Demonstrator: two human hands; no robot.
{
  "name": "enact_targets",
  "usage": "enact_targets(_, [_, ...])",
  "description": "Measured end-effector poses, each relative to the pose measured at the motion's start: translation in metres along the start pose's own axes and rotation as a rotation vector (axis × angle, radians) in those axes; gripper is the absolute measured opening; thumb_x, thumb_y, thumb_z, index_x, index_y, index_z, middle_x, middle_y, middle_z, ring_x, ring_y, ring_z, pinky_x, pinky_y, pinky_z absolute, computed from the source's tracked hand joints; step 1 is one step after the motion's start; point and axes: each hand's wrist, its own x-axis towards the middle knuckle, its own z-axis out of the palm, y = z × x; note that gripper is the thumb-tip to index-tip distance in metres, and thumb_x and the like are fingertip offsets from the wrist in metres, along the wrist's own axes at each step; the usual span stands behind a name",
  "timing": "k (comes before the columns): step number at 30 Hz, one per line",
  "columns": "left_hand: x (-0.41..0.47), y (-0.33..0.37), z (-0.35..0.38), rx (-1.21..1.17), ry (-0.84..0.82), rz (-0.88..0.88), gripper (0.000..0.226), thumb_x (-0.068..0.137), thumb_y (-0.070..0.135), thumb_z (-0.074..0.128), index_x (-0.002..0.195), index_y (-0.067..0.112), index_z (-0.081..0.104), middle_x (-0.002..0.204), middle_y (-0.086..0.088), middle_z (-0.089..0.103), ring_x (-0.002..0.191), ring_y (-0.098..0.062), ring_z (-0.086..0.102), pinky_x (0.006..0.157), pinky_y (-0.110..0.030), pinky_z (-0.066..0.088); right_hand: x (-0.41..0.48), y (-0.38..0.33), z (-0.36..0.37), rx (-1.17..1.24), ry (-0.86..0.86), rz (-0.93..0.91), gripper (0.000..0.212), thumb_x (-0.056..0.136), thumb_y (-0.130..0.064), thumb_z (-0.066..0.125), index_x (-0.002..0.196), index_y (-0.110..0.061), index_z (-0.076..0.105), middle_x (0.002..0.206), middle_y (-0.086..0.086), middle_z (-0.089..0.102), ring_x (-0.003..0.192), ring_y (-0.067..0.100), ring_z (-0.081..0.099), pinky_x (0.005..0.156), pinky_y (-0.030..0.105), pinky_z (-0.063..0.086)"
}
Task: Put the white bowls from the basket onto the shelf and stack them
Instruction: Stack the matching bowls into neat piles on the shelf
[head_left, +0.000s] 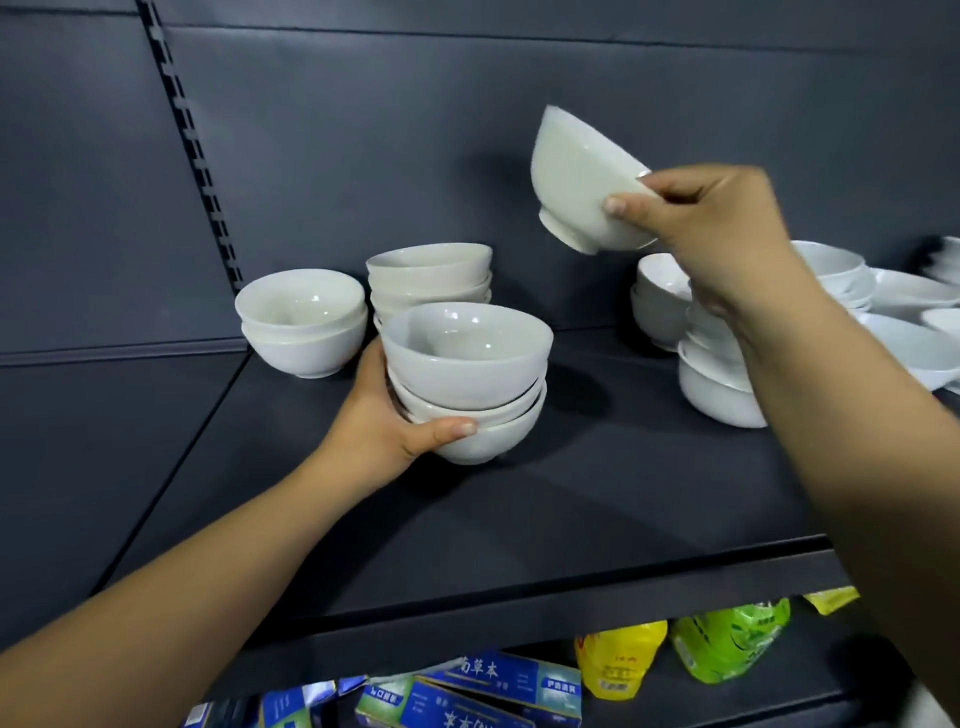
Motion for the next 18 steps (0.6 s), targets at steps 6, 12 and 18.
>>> enact_targets(6, [0.042, -0.001, 0.071, -0.001, 0.033, -0.006, 0.093, 0.056, 0.017, 0.087, 0.127, 0.025, 0.028, 0.123, 0.011, 0.044, 0.112, -0.005, 0.043, 0.082, 0.007, 0.033, -0.008, -0.019, -0.019, -0.048, -0.015, -0.030, 0.006, 0.076, -0.015, 0.073, 0.074, -0.020, 0.070, 0.049, -0.018, 0.060, 0.054, -0.005, 0.050, 0.056, 0.011, 0.038])
enact_targets(12, [0.082, -0.003, 0.129, -0.064, 0.201, -0.078, 0.097, 0.055, 0.014, 0.087, 0.133, 0.016, 0.029, 0.121, 0.010, 0.039, 0.111, -0.005, 0.037, 0.083, 0.000, 0.028, -0.005, -0.022, -0.040, -0.116, 0.042, -0.043, 0.007, 0.077, -0.017, 0.072, 0.073, -0.022, 0.069, 0.080, 0.007, 0.063, 0.075, 0.011, 0.053, 0.070, 0.025, 0.041])
enact_targets(18, [0.118, -0.016, 0.156, -0.030, 0.326, -0.117, 0.103, 0.054, 0.018, 0.088, 0.137, 0.014, 0.027, 0.136, -0.001, 0.042, 0.123, -0.015, 0.041, 0.108, -0.027, 0.031, 0.009, -0.016, -0.054, -0.171, 0.001, -0.021, 0.011, 0.076, -0.020, 0.073, 0.069, -0.011, 0.070, 0.073, 0.021, 0.059, 0.068, 0.014, 0.047, 0.063, 0.027, 0.038])
